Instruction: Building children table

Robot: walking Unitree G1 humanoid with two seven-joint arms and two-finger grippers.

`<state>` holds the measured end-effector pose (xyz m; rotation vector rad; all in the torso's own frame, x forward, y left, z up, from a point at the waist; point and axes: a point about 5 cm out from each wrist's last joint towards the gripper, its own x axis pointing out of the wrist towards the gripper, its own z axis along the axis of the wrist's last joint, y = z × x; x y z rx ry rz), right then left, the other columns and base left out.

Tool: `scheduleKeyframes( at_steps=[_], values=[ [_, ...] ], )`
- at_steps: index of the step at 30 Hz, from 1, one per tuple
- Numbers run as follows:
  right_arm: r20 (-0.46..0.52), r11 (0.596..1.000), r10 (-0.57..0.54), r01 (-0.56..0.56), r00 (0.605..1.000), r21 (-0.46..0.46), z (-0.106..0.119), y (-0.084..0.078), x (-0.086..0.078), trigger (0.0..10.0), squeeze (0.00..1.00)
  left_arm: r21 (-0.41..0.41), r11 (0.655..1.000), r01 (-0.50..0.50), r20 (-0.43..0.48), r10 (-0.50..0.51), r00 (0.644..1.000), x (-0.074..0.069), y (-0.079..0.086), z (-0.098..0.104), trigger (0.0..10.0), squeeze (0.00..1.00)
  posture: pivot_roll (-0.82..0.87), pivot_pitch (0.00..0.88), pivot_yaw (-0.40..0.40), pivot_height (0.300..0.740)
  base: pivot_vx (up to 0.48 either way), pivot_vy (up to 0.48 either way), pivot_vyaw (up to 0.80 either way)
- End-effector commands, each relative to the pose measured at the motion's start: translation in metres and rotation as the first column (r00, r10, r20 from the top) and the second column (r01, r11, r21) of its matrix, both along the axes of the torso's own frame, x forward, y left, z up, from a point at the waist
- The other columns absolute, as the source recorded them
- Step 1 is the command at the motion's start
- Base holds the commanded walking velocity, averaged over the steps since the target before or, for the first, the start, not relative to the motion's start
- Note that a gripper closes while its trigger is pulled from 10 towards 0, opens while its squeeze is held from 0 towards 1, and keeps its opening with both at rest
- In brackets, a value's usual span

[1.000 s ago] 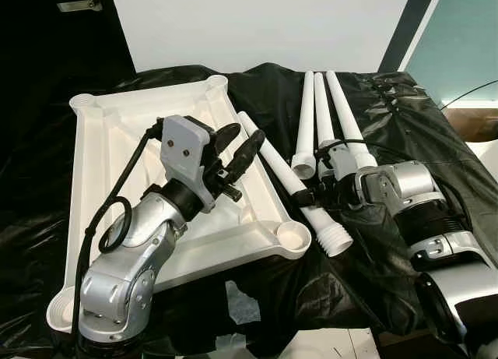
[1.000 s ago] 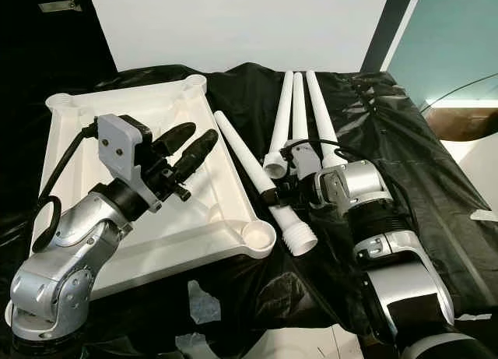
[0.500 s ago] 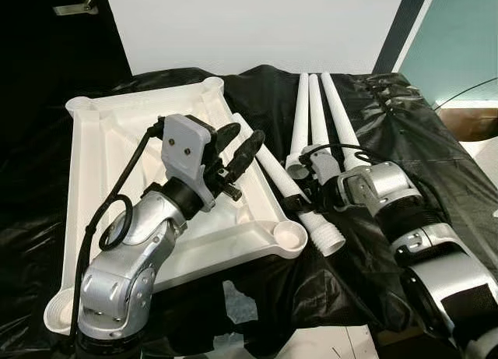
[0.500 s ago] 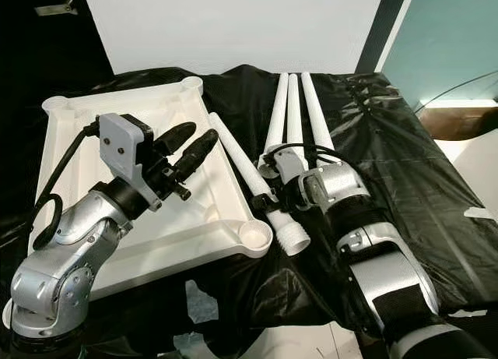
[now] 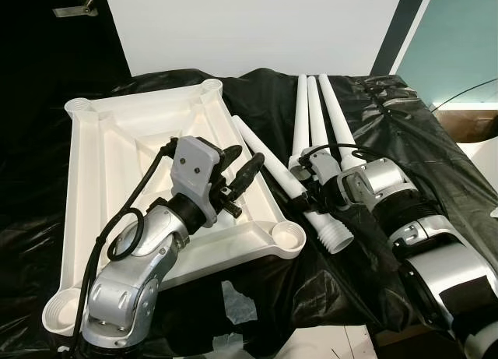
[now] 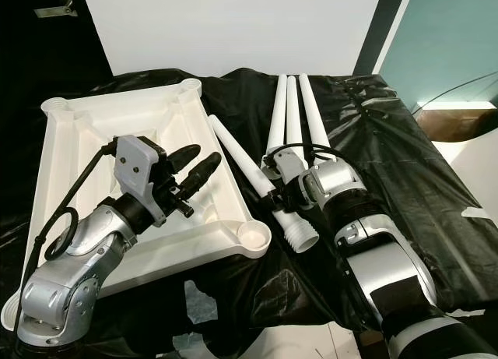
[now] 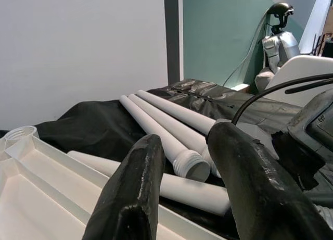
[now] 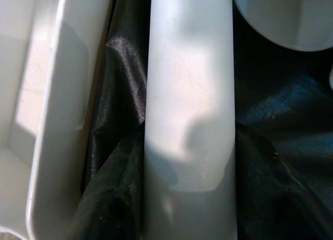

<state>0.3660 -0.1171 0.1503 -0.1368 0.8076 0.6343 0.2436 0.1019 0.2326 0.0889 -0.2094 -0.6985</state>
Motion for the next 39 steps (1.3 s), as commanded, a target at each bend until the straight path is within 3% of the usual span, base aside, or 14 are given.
scheduleKeyframes(
  at_steps=[1,12,17,21,30,31,32,33,34,35,36,37,39],
  values=[
    [0.014,0.999,0.025,-0.025,1.0,0.042,0.006,0.006,0.0,10.0,0.0,-0.004,1.0,-0.01,0.001,0.01,1.0,0.002,-0.001,0.0,10.0,0.0,0.14,0.052,-0.065,0.74,0.0,0.0,0.0],
    [0.17,0.987,-0.066,0.04,0.983,0.155,0.062,-0.01,0.016,10.0,0.0,-0.033,0.999,-0.012,-0.003,0.012,1.0,0.012,0.003,0.007,10.0,0.0,0.11,0.057,-0.038,0.74,0.0,0.0,0.0],
    [0.244,0.98,-0.09,0.042,0.966,0.193,0.077,-0.014,0.018,10.0,0.0,-0.05,0.999,-0.011,0.001,0.011,1.0,0.015,0.004,0.009,10.0,0.0,0.1,0.059,-0.033,0.74,0.0,0.0,0.0],
    [0.423,0.949,-0.126,-0.015,0.897,0.314,0.087,-0.011,0.016,10.0,0.0,-0.072,0.997,-0.006,0.031,0.009,0.999,0.022,0.006,0.015,10.0,0.0,0.11,0.054,-0.037,0.74,0.0,0.0,0.0],
    [0.501,0.937,-0.15,-0.039,0.853,0.347,0.09,-0.009,0.014,10.0,0.0,-0.093,0.996,-0.01,0.015,0.012,1.0,0.026,0.008,0.018,10.0,0.0,0.11,0.046,-0.039,0.74,0.0,0.0,0.0],
    [0.558,0.934,-0.155,-0.062,0.815,0.352,0.091,-0.007,0.013,10.0,0.0,-0.103,0.995,-0.011,0.017,0.013,1.0,0.028,0.009,0.021,10.0,0.0,0.12,0.04,-0.039,0.74,0.0,0.0,0.0],
    [0.558,0.934,-0.155,-0.062,0.815,0.352,0.091,-0.007,0.013,10.0,0.0,-0.103,0.995,-0.011,0.017,0.013,1.0,0.028,0.009,0.021,10.0,0.0,0.12,0.04,-0.039,0.74,0.0,0.0,0.0],
    [0.645,0.936,-0.159,-0.093,0.747,0.339,0.09,-0.005,0.009,10.0,0.0,-0.126,0.992,-0.002,0.007,0.003,1.0,0.03,0.011,0.023,10.0,0.0,0.13,0.031,-0.036,0.74,0.0,0.0,0.0],
    [0.707,0.938,-0.165,-0.113,0.687,0.329,0.09,-0.002,0.005,10.0,0.0,-0.142,0.99,-0.001,-0.004,0.0,1.0,0.031,0.013,0.024,10.0,0.39,0.13,0.031,-0.036,0.74,0.0,0.0,0.0],
    [0.707,0.938,-0.165,-0.113,0.687,0.329,0.09,-0.002,0.005,10.0,0.0,-0.142,0.99,-0.001,-0.004,0.0,1.0,0.031,0.013,0.024,10.0,0.39,0.13,0.031,-0.036,0.74,0.0,0.0,0.0],
    [0.74,0.939,-0.17,-0.122,0.651,0.322,0.09,-0.001,0.002,10.0,0.0,-0.152,0.988,-0.001,-0.013,-0.001,1.0,0.033,0.014,0.025,10.0,0.39,0.13,0.031,-0.036,0.74,0.0,0.0,0.0],
    [0.77,0.939,-0.157,-0.149,0.619,0.311,0.09,0.003,-0.002,10.0,0.0,-0.175,0.985,0.006,-0.024,-0.01,1.0,0.034,0.015,0.025,10.0,1.0,0.13,0.027,-0.03,0.74,0.0,0.0,0.0],
    [0.784,0.935,-0.151,-0.17,0.603,0.311,0.089,0.006,-0.005,10.0,0.0,-0.187,0.982,0.012,-0.026,-0.017,1.0,0.035,0.016,0.026,10.0,1.0,0.13,0.027,-0.03,0.74,0.0,0.0,0.0]
  ],
)
